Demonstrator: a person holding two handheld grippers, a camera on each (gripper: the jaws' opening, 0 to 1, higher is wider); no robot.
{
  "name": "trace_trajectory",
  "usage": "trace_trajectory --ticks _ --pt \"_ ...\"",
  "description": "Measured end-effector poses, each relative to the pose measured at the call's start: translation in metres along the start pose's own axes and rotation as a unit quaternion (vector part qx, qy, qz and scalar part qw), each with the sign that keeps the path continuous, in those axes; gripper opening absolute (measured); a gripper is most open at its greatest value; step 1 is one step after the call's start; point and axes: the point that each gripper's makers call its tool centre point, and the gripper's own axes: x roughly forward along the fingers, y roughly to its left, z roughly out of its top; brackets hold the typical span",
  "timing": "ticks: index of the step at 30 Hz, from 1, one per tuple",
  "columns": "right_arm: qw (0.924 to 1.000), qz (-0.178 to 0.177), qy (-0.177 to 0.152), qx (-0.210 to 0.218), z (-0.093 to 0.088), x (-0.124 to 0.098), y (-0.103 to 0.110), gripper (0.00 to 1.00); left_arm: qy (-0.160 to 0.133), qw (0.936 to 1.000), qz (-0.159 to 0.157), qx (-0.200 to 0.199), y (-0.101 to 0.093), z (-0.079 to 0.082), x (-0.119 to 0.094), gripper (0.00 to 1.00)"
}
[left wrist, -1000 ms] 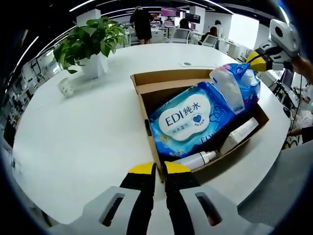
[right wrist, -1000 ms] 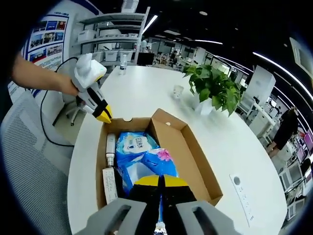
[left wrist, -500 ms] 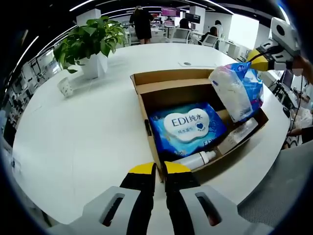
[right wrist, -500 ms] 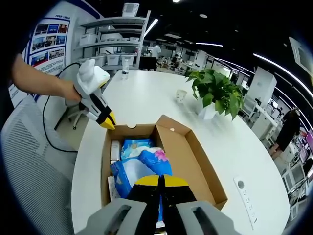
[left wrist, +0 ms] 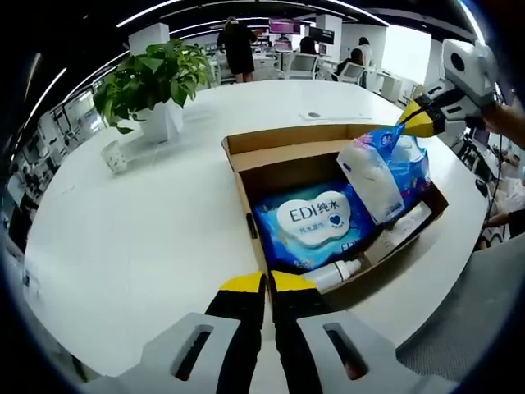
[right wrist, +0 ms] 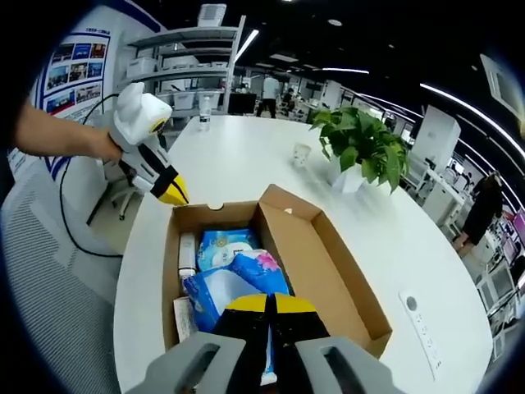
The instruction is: Operate the shoe box by opening the lid, removing the specified soft item, and placing it in the target area until the item is outside and the box remains undamaged.
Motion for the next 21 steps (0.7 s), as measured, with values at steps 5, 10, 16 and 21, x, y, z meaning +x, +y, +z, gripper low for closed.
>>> trace_trajectory --ticks 5,10,16,21 --pt "1.0 -0.001 0.003 0.008 -0.003 0.008 -0.002 0.0 -0.007 1.0 -0.002 0.002 -0.002 0.008 0.001 0.01" --pt "0.9999 0.002 0.004 0.01 -0.003 0.013 -0.001 0.0 -0.013 0.9998 -0.008 0.013 -0.01 0.018 0.004 0.04" --pt "0.9999 0.004 0.005 0.01 -0.002 0.02 0.002 0.0 -0.033 0.9985 -0.026 0.036 -0.029 0.041 0.012 0.05" --pt "0.9999 0.006 0.005 0.011 -0.003 0.023 0.005 0.0 -0.056 0.9942 -0.055 0.074 -0.052 0.063 0.026 0.06"
